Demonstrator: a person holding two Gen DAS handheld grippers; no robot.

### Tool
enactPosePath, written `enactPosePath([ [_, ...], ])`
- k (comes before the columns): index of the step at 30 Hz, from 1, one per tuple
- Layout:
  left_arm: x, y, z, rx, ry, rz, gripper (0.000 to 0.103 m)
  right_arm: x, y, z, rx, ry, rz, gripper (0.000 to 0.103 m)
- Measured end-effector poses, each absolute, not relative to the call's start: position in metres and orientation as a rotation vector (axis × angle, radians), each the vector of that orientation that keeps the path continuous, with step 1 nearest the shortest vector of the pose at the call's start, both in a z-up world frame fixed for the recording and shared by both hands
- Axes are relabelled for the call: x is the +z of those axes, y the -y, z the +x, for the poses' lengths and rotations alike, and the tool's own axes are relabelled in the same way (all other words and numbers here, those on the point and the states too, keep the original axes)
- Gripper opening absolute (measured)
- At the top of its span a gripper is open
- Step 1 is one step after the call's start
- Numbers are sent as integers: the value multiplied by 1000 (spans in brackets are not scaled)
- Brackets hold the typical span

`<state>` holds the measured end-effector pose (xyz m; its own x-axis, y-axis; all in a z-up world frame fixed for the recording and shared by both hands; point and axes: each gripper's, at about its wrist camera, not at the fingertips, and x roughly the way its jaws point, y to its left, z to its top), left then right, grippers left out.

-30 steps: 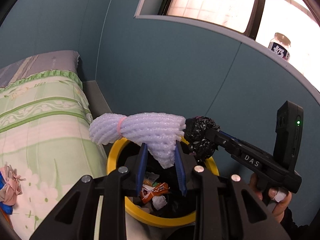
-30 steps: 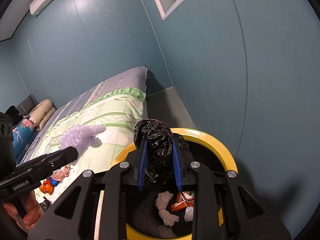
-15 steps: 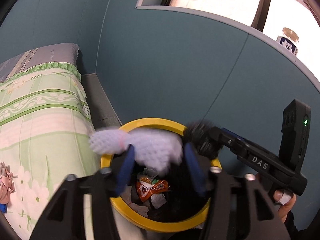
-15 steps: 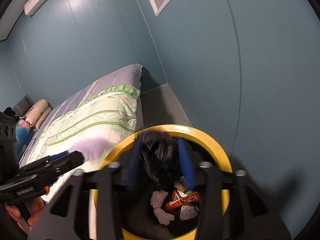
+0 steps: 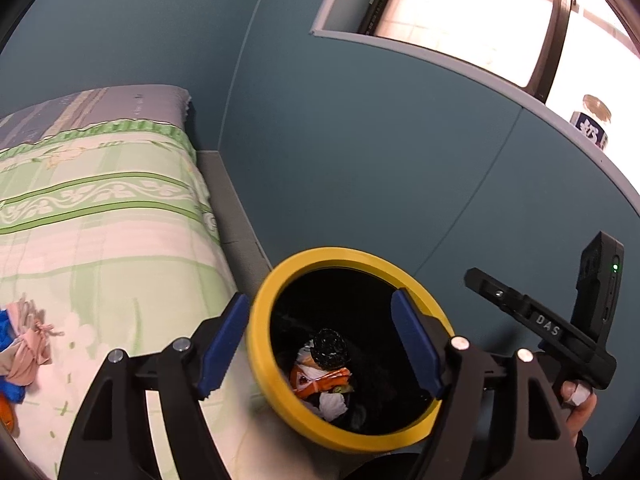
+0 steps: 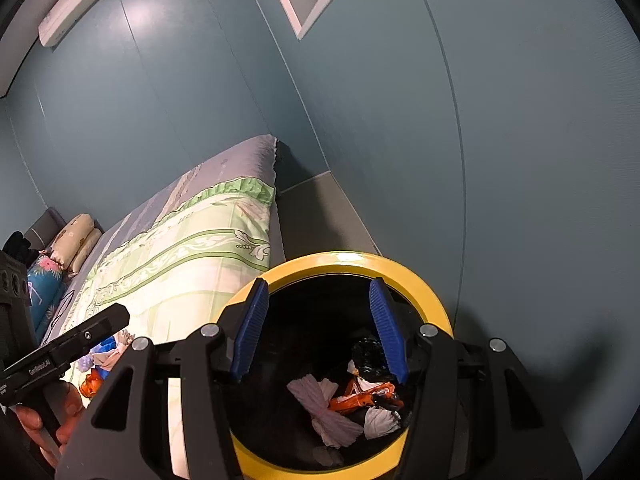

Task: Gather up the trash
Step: 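Move both open tools back toward the bed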

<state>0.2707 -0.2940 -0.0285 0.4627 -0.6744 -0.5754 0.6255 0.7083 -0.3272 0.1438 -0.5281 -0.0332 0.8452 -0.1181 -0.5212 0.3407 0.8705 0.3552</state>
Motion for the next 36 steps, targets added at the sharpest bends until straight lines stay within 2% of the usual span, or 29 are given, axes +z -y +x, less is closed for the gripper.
enactPosePath([
  [5,-23,264,268,-750,-718,-92,76,-28,519,143,-226,-513,441,54],
  [7,-20,254,267,-731,-705,-98,79,-24,511,146,-210,-512,429,59],
  [9,-16,237,264,-707,-690,-109,87,-20,503,149,-193,-507,422,62],
  [13,-8,203,259,-660,-661,-116,88,-8,478,159,-141,-493,393,70],
  [15,-5,185,257,-623,-640,-108,91,-2,462,166,-102,-489,372,71],
  [26,2,82,272,-415,-633,-133,91,11,358,187,135,-498,272,73],
  [36,-27,-4,307,-230,-698,-200,91,-5,264,192,326,-576,203,76],
])
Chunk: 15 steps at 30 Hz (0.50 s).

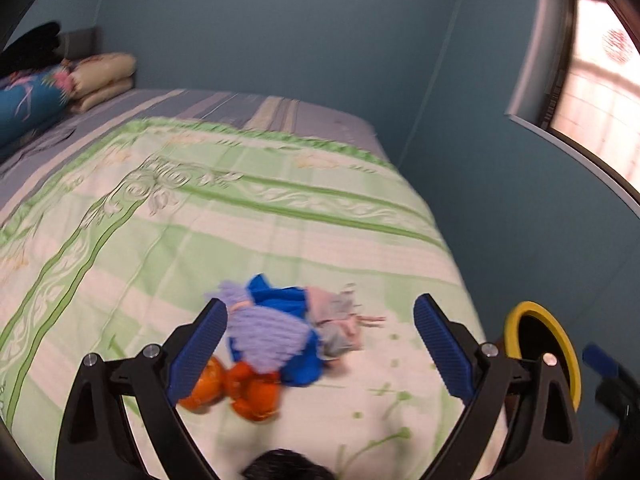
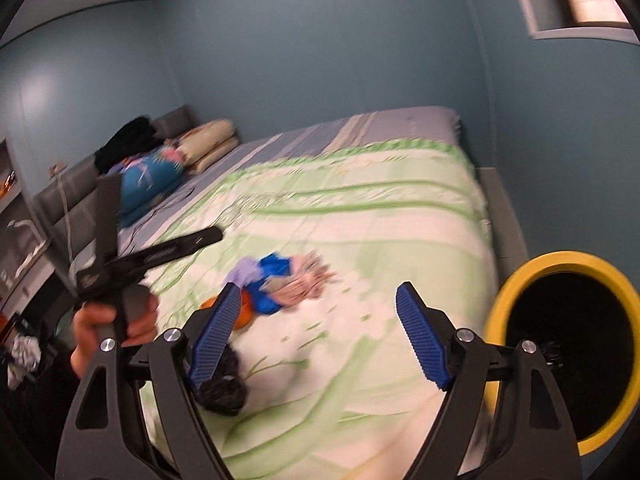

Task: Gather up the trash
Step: 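Move both open tools back toward the bed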

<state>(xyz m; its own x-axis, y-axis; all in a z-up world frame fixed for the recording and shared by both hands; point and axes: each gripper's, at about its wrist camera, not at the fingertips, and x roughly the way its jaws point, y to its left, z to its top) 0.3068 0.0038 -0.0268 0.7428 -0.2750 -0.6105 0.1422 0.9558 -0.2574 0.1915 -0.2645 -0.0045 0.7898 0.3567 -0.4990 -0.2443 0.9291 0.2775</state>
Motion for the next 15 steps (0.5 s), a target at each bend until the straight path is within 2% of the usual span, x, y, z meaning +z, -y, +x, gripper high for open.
enactPosePath([
  [15,-81,-20,348,-185,-821,-236,91,-55,150,202,557,-737,34,76],
])
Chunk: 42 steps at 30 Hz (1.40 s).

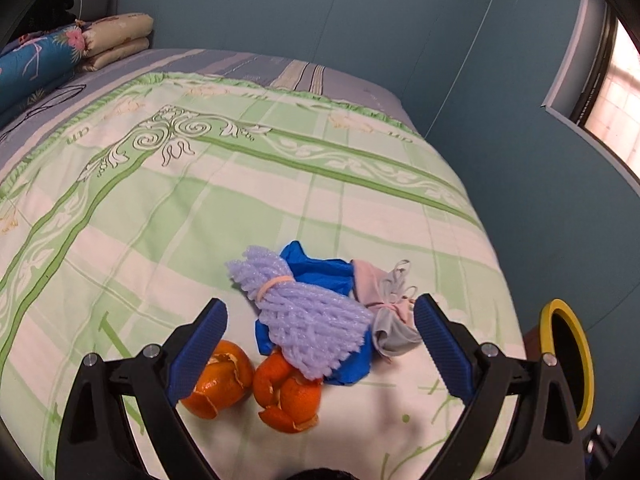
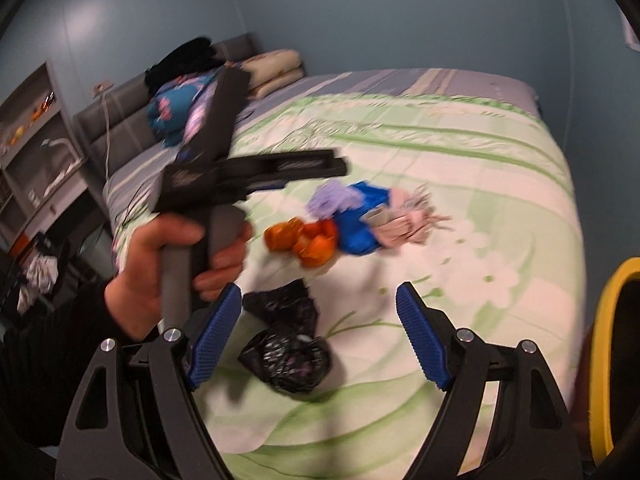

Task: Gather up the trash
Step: 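Move both open tools back toward the bed, then grasp the second lavender foam net with the left tool while the right tool grasps another black bag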

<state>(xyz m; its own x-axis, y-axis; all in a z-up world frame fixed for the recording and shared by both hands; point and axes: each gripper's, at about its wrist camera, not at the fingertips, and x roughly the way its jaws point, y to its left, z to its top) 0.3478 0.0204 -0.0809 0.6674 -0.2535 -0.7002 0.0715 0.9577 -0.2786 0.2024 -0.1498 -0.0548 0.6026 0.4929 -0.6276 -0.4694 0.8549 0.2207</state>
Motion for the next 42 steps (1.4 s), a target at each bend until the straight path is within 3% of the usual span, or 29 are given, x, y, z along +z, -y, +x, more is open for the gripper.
enactPosePath([
  [13,-114,-23,367,-178,-882,-267,90,-102,104,205,589,-826,-107,72],
  [17,-117,-23,369,-181,-892,-261,82,-112,102,209,581,-854,-124,67],
  [28,-121,-24,368,-216,-891,-294,54,-125,101,213,586,-900,-138,39],
  [36,-122,-30,367,-222,-895,-325,36,-125,104,214,595,-910,-118,32],
  [42,-119,-35,364,-222,-885,-333,29,-124,105,213,604,-909,-109,31],
])
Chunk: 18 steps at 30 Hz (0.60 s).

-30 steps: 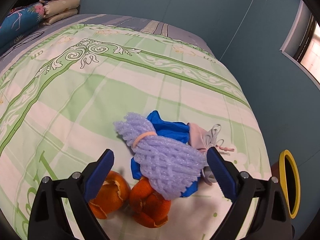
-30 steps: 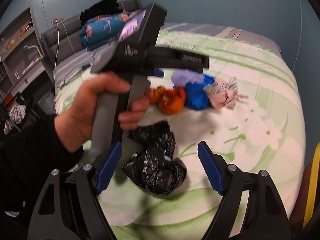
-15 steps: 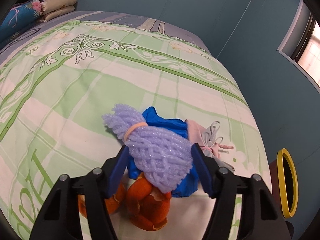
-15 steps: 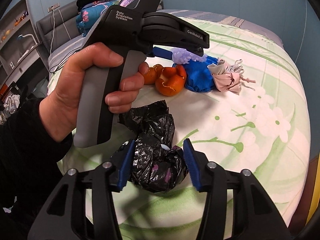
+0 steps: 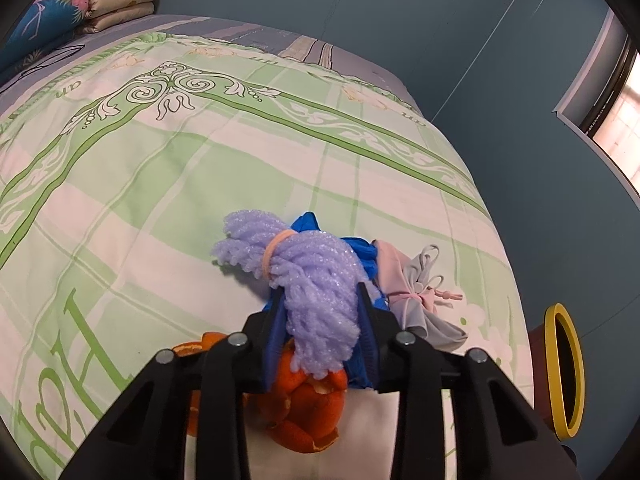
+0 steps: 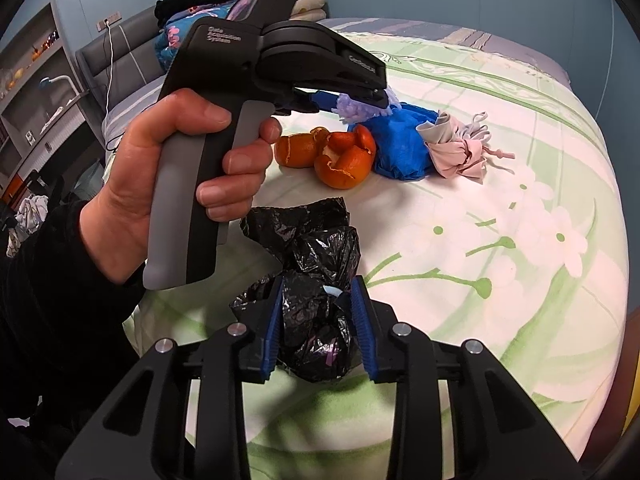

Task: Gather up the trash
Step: 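Grasp the second lavender foam net with the left tool while the right tool grasps another black bag, then carry the foam net and black bag over the bin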

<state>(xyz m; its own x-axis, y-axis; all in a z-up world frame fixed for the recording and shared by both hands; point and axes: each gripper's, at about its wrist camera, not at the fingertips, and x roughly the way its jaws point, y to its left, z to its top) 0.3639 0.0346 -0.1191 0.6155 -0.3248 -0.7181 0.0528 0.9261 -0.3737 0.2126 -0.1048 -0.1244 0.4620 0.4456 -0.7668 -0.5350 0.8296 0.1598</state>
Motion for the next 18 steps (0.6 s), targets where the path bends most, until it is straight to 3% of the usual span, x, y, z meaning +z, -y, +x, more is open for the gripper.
enactPosePath([
  [18,-83,-70,328,-184,-785,-358,28,-112,127,213,594,-882,-18,27],
])
